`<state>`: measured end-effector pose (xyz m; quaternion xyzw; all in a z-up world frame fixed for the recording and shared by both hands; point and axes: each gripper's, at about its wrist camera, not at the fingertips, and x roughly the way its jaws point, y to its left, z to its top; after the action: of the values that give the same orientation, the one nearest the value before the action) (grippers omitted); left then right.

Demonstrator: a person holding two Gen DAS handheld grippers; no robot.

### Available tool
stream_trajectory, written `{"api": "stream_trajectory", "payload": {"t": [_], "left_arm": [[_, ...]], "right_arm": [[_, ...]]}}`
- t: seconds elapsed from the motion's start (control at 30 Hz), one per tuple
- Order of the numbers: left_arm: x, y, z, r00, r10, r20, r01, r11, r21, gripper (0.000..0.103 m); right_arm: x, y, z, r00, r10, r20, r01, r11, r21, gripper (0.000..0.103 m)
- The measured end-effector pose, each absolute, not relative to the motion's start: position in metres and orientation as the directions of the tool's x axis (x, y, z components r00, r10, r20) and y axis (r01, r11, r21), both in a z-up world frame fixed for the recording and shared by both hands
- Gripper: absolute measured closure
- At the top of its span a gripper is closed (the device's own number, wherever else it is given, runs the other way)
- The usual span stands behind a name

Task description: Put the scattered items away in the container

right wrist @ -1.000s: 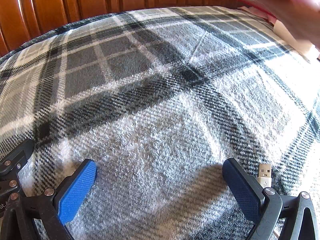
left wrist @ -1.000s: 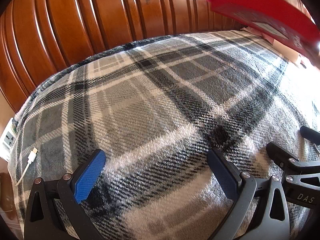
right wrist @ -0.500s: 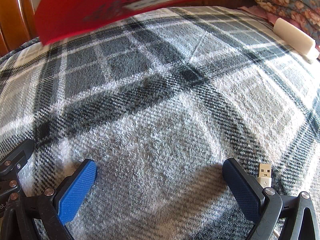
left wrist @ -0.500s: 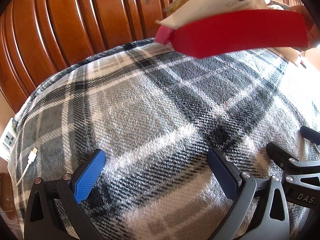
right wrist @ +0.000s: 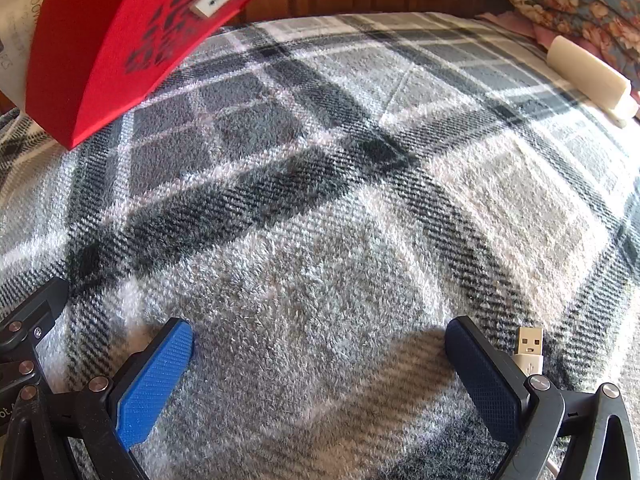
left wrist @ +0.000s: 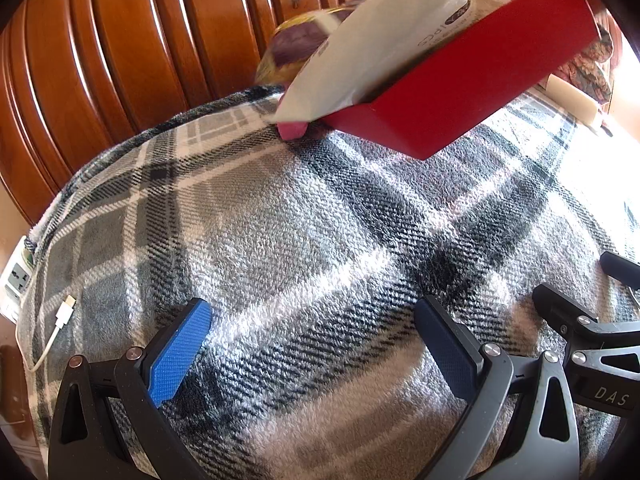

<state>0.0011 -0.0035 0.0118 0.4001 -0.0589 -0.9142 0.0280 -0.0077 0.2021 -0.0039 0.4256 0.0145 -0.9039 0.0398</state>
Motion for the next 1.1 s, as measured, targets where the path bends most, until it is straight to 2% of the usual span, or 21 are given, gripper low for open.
{"api": "stream_trajectory", "payload": {"t": [1.1], "left_arm": [[-0.0043, -0.0008, 0.0153, -0.675, -0.103, -0.731, 0.005, -0.991, 0.134, 0.000]], "right_arm": [[-0.0093, 0.1997, -0.0045, -0.632, -0.050, -0.774, 0.078, -0.997, 0.001, 0.000]]}}
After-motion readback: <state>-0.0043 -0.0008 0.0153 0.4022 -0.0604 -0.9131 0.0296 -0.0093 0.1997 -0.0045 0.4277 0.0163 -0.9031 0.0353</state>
